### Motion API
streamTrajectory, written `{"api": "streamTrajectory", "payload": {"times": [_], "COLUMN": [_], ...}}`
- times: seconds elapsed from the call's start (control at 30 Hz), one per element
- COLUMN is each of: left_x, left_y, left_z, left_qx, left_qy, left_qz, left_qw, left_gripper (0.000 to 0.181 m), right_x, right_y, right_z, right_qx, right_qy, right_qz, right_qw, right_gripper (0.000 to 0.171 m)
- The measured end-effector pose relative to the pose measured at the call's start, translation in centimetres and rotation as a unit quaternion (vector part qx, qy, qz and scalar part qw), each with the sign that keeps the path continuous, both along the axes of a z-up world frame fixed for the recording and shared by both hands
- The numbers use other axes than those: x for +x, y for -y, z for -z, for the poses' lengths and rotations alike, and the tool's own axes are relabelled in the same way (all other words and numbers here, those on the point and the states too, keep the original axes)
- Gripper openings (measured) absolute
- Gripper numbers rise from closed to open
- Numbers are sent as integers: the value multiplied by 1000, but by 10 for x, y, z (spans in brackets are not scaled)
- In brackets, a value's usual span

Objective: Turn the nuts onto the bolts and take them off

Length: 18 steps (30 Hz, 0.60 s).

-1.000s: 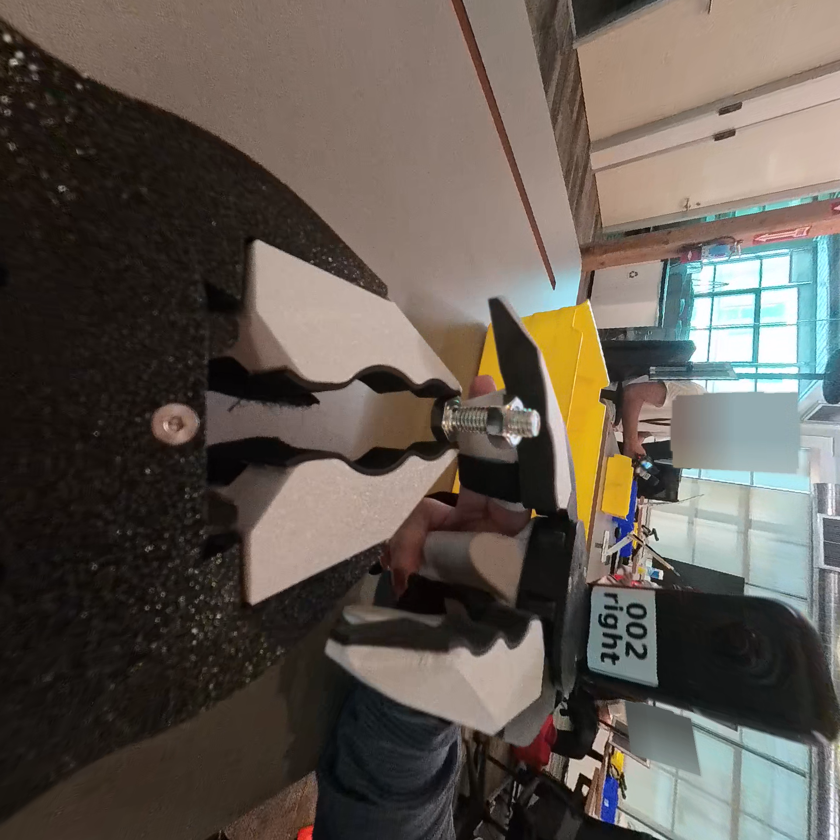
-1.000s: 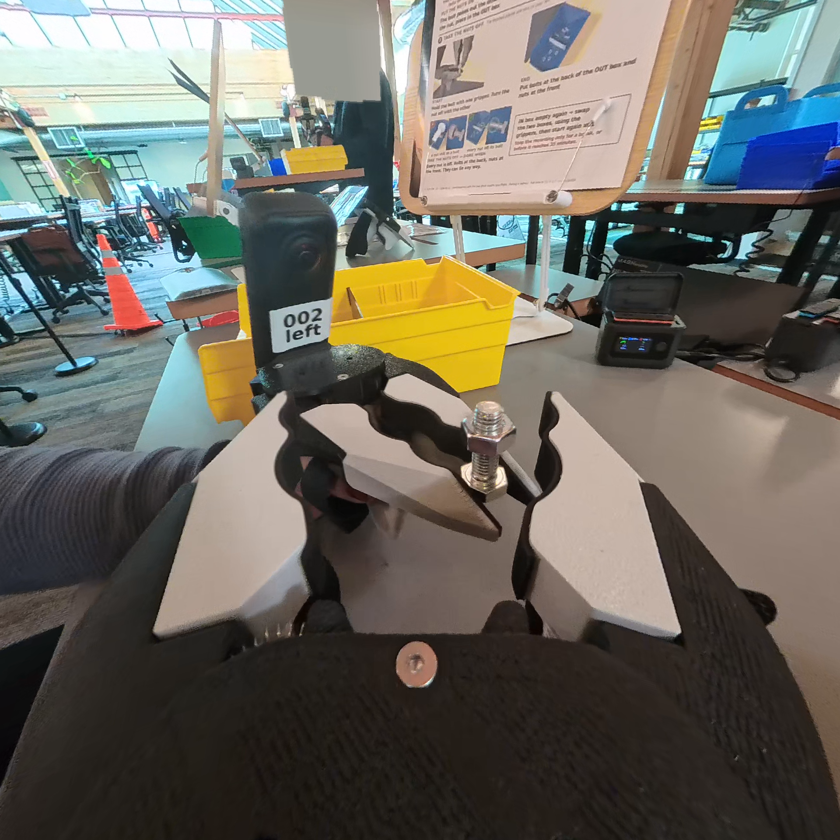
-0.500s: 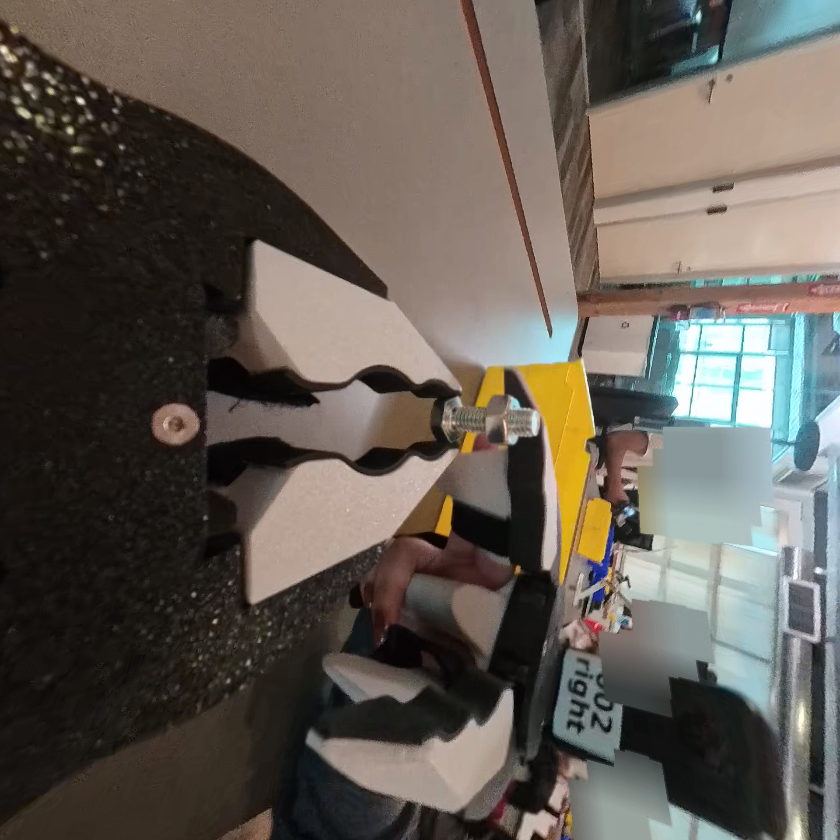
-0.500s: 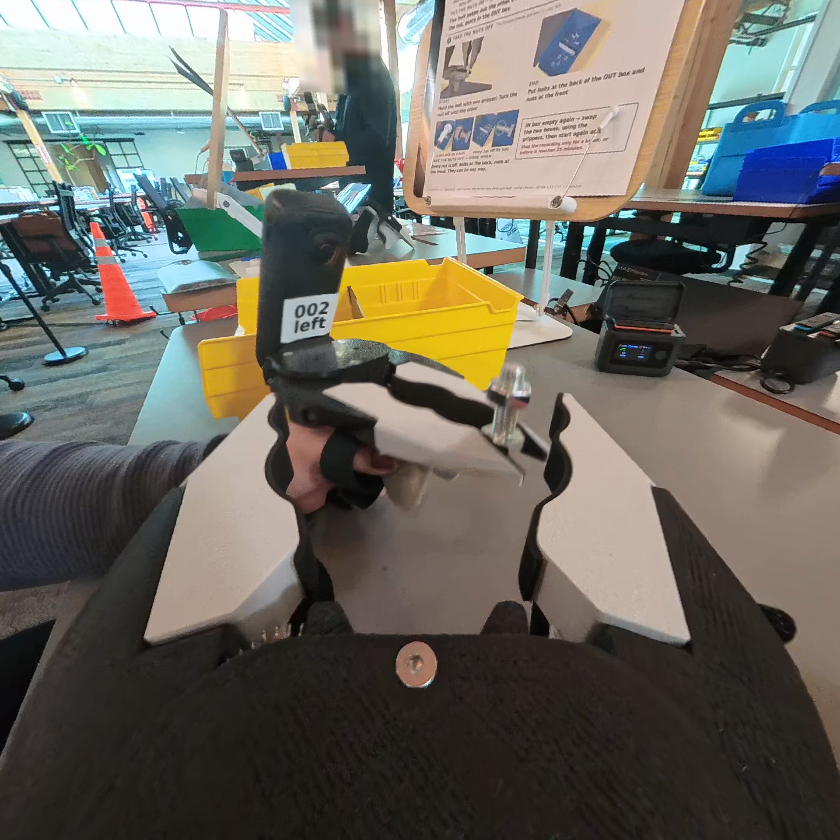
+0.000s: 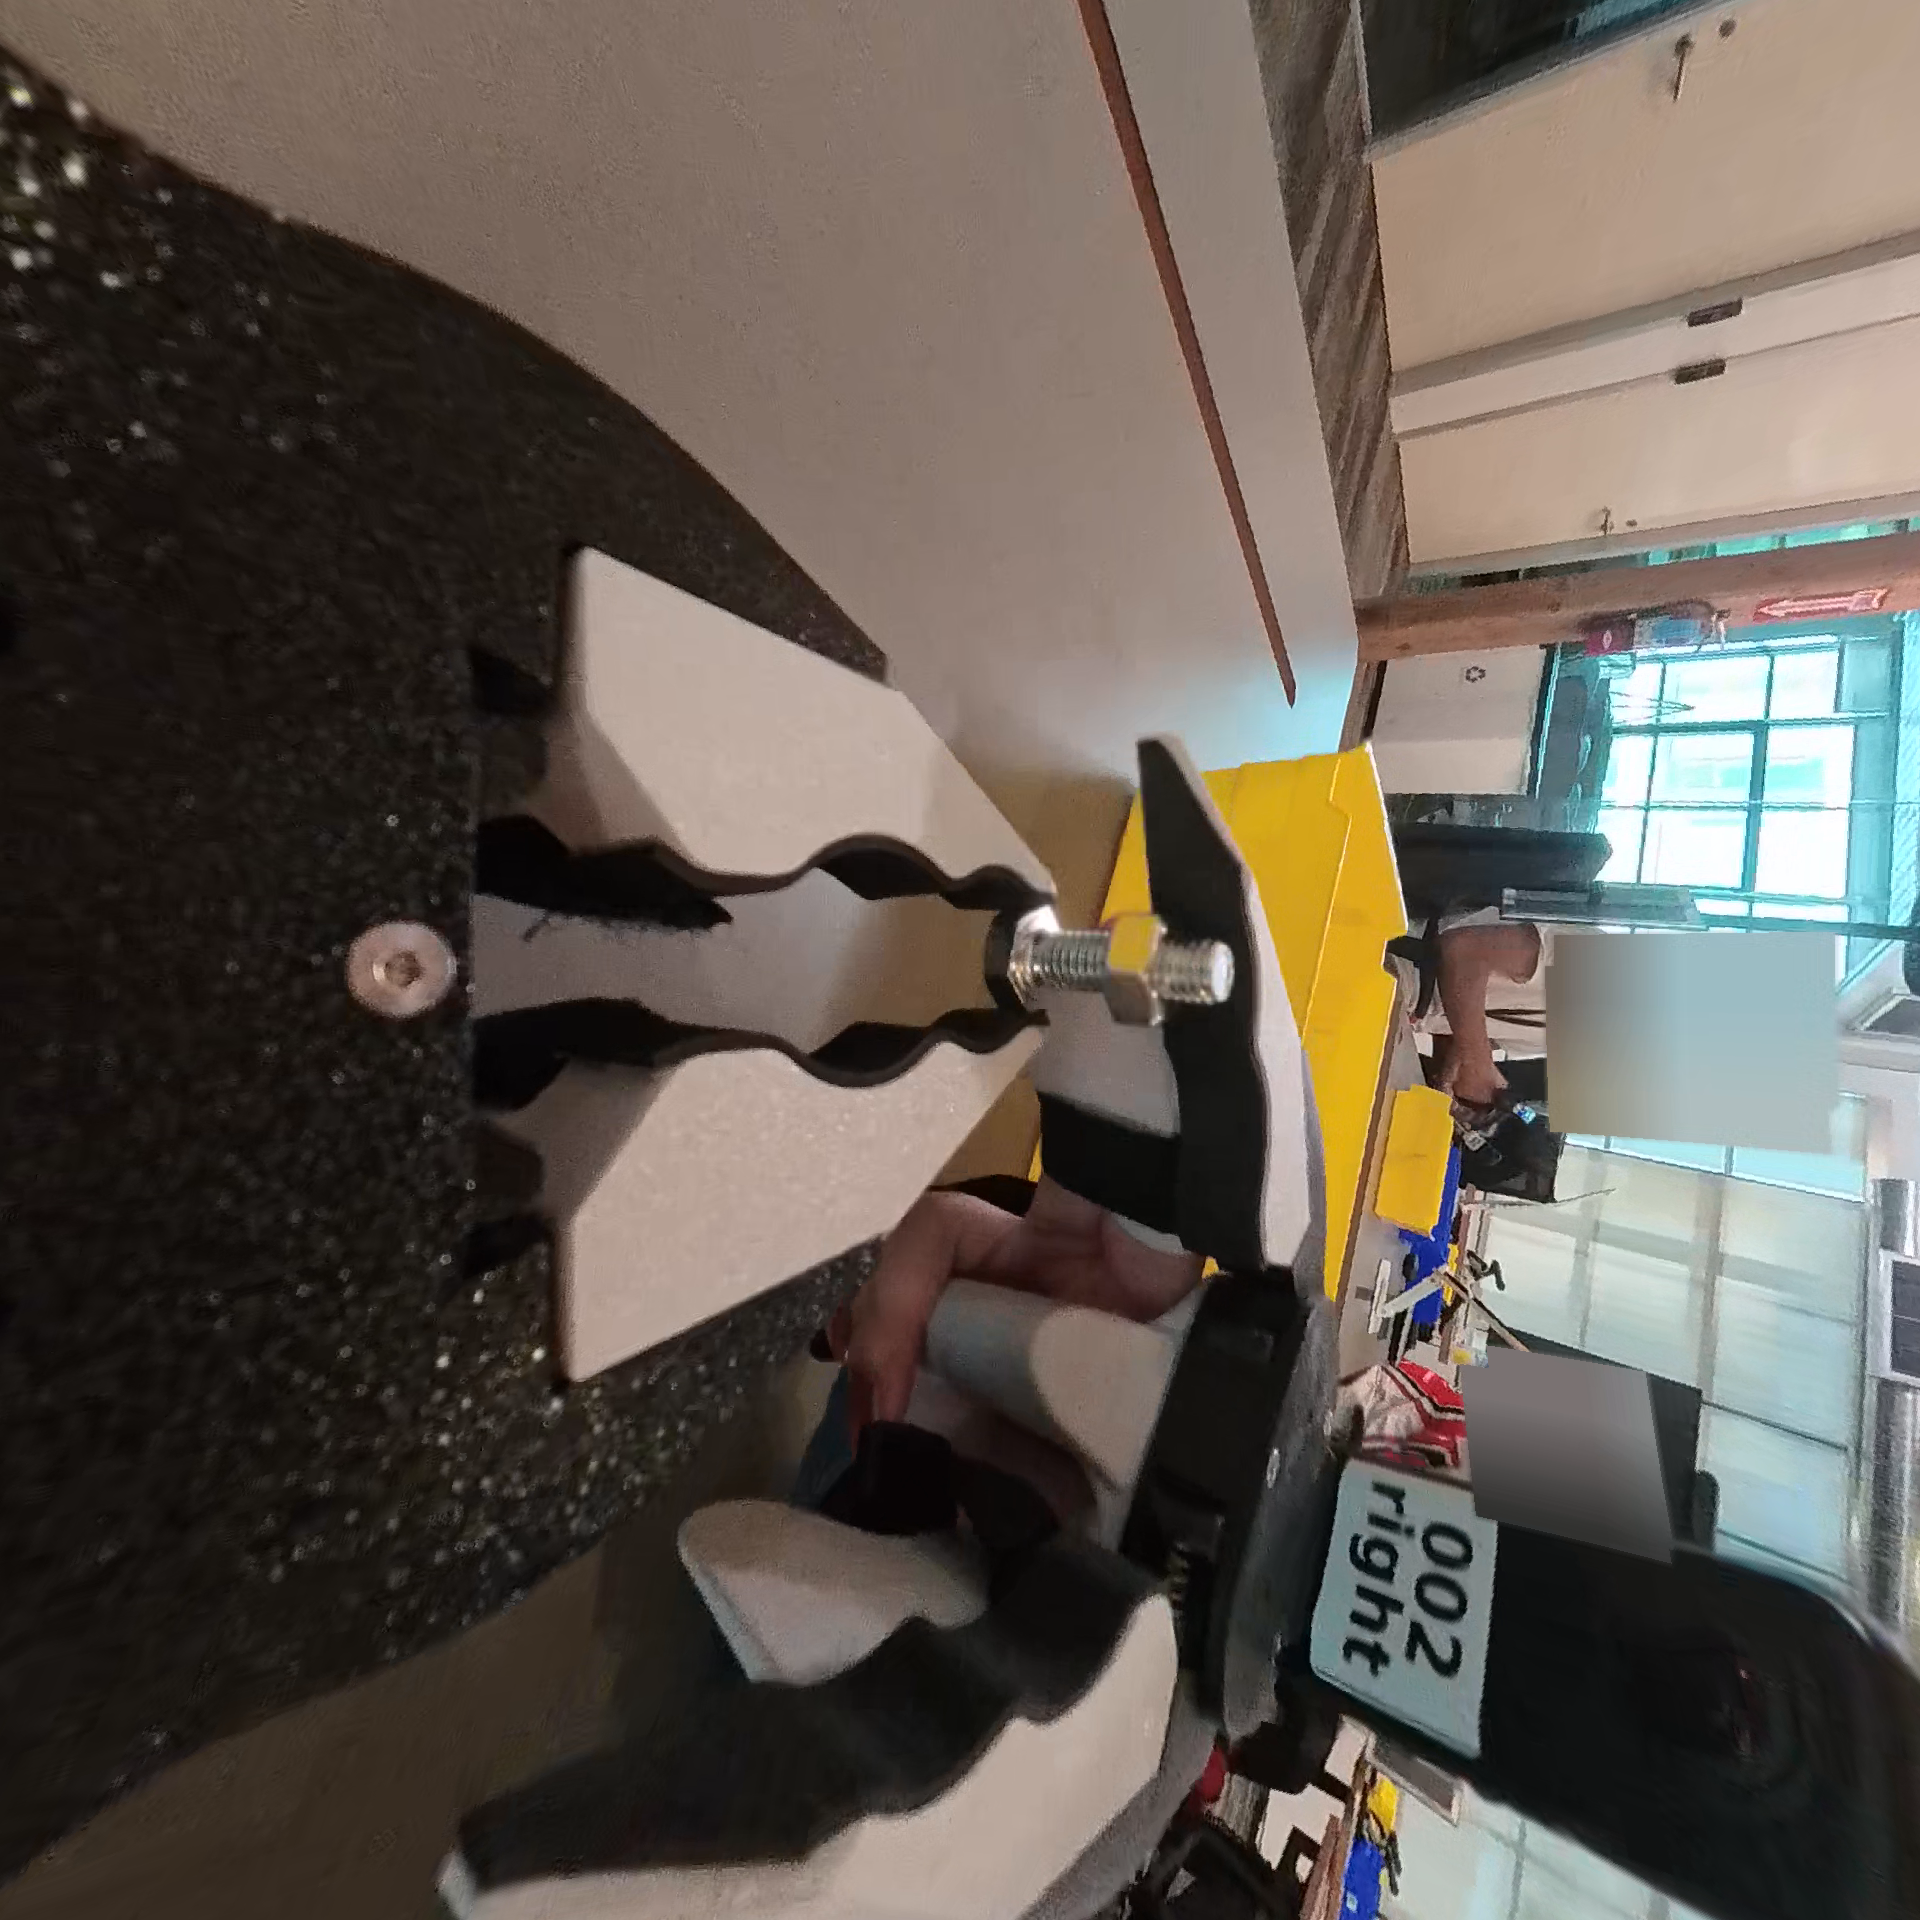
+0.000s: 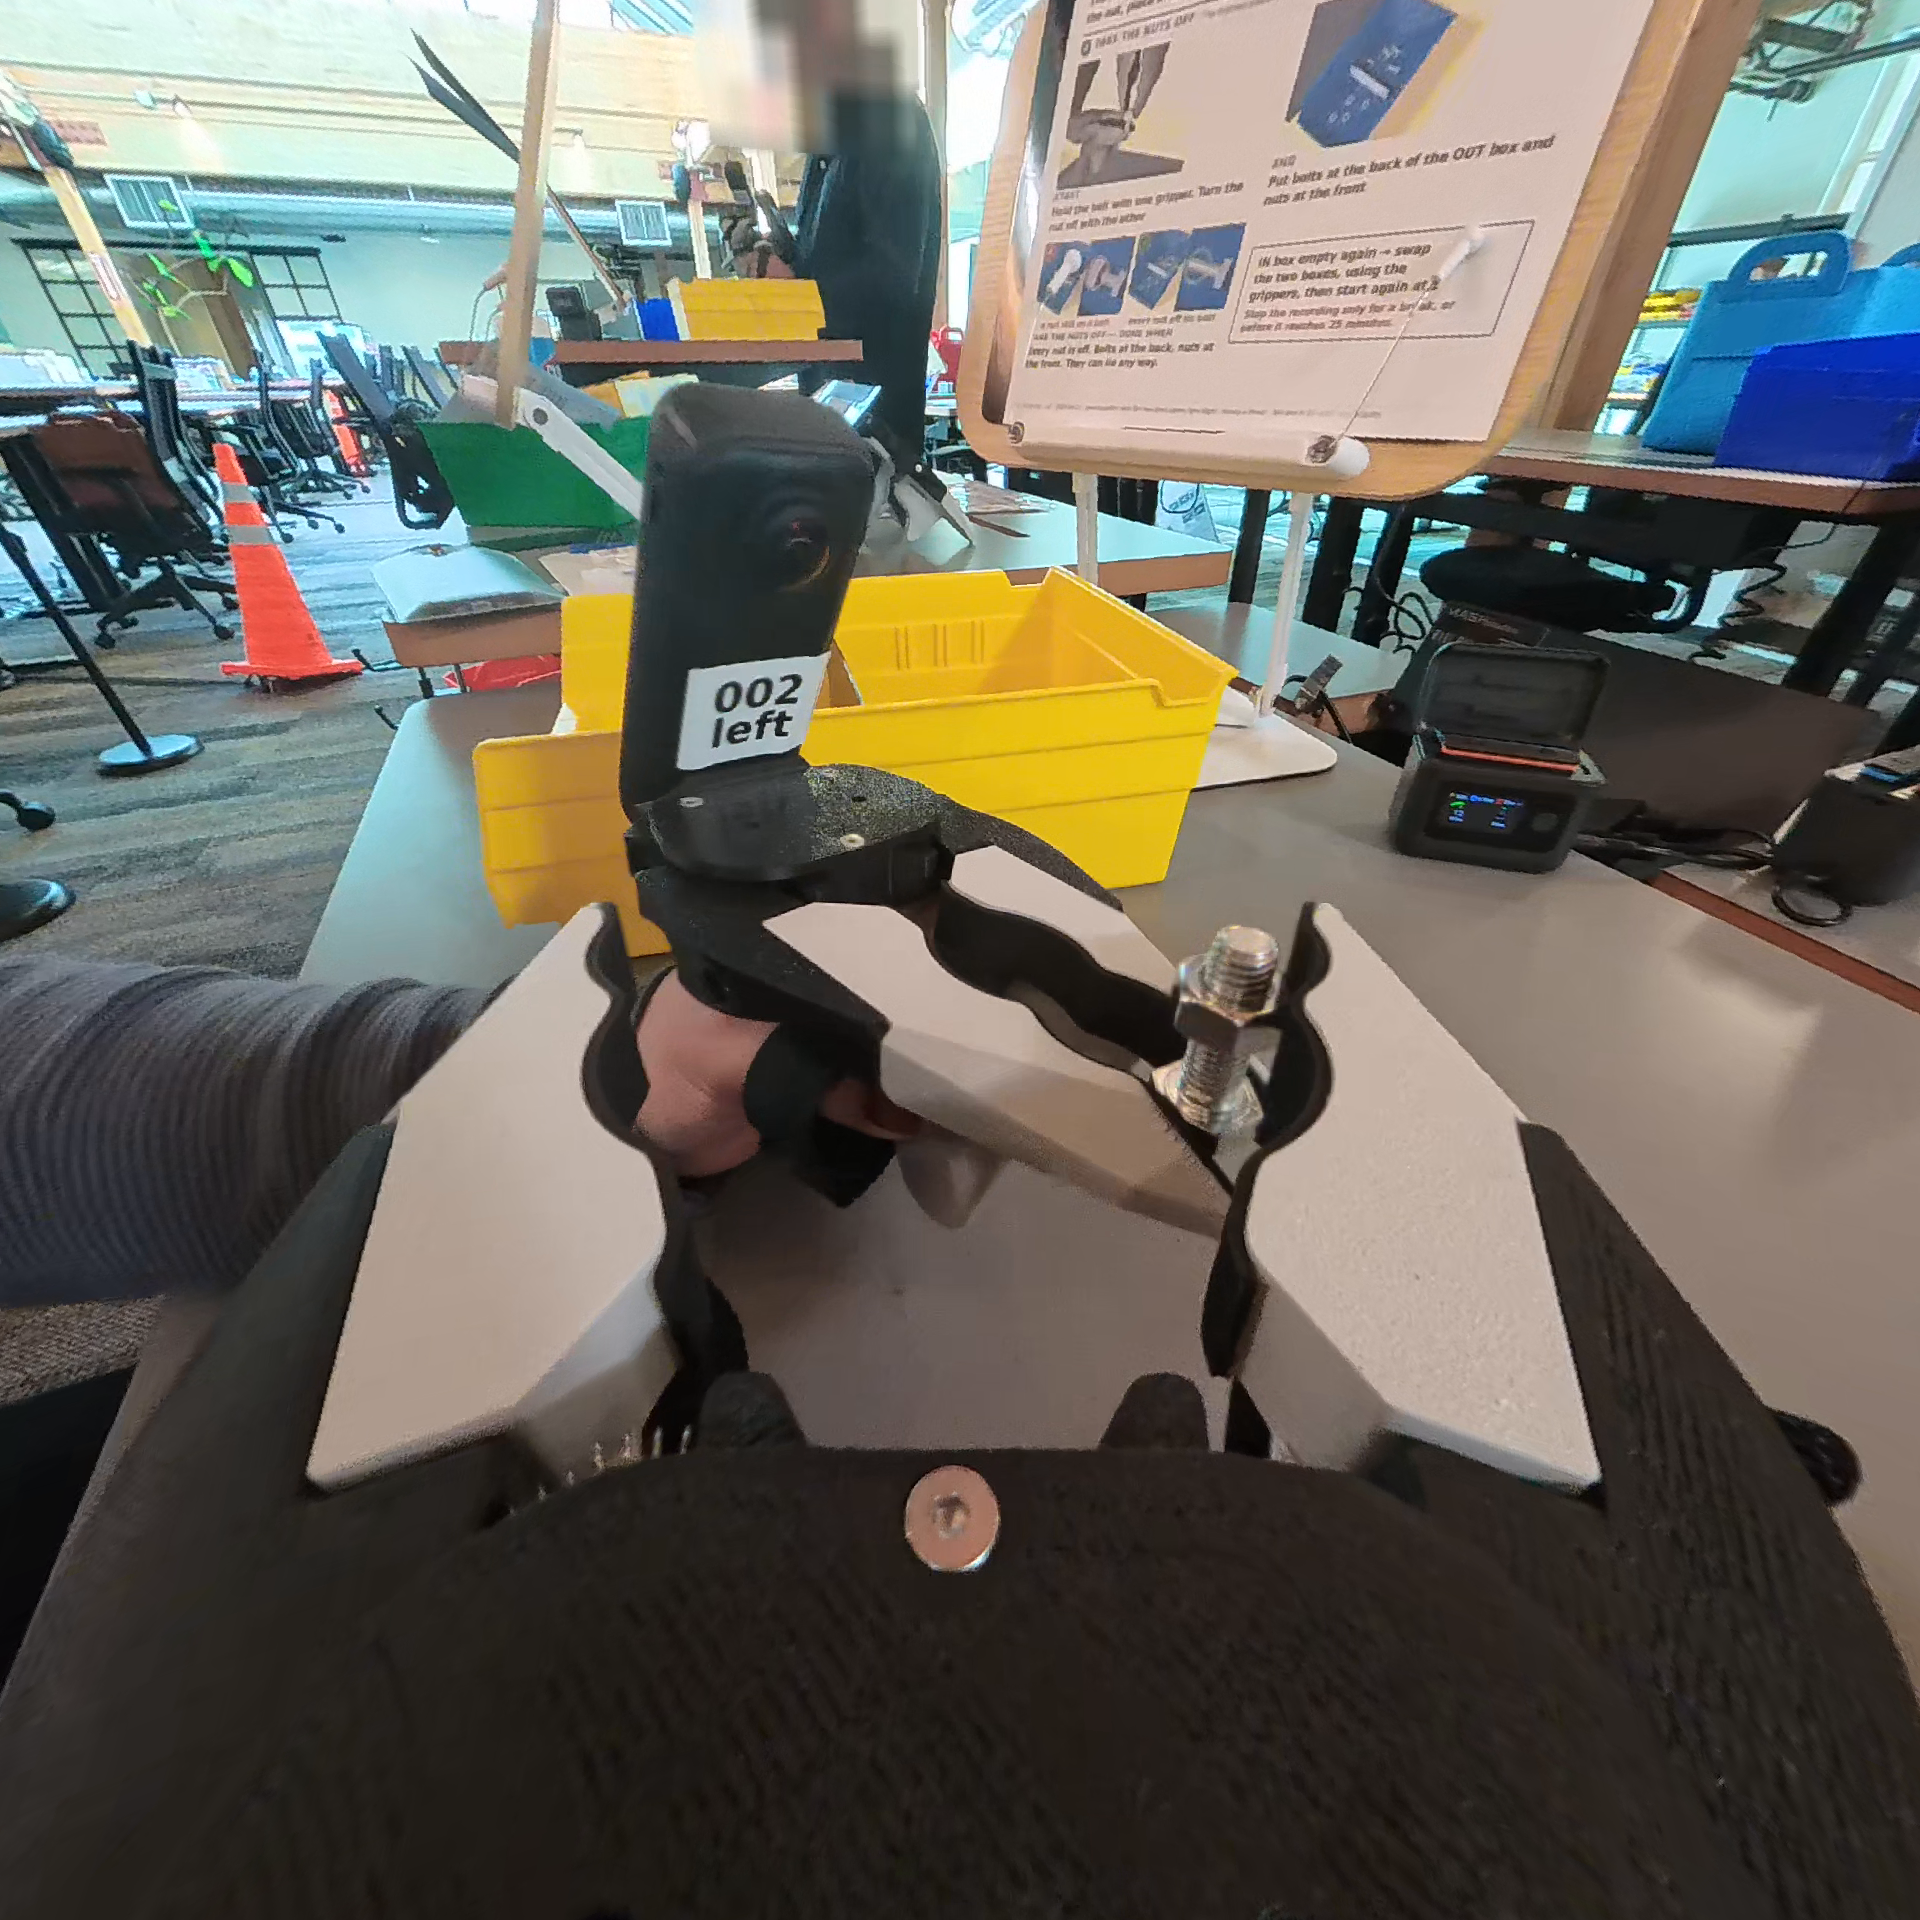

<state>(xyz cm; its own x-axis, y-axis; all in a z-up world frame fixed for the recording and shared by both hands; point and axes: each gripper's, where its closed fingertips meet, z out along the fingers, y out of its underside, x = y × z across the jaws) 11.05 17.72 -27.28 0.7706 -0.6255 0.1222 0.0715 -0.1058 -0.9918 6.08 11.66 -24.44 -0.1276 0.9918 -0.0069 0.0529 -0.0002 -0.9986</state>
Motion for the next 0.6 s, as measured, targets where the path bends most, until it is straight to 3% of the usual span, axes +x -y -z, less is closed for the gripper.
{"api": "streamTrajectory", "payload": {"times": [0.23,0.47,0.6], "left_x": [-39,11,12], "left_y": [-11,0,-2], "left_z": [-4,4,5], "left_qx": [-12,15,16], "left_qy": [60,-21,-20], "left_qz": [-80,26,31], "left_qw": [995,999,999], "left_gripper": [17,17,17], "right_x": [1,1,0], "right_y": [1,-4,0], "right_z": [-1,-2,0], "right_qx": [3,-4,-2], "right_qy": [-1,-6,-1], "right_qz": [-5,7,0], "right_qw": [1000,1000,1000], "right_gripper": [120,125,126]}}
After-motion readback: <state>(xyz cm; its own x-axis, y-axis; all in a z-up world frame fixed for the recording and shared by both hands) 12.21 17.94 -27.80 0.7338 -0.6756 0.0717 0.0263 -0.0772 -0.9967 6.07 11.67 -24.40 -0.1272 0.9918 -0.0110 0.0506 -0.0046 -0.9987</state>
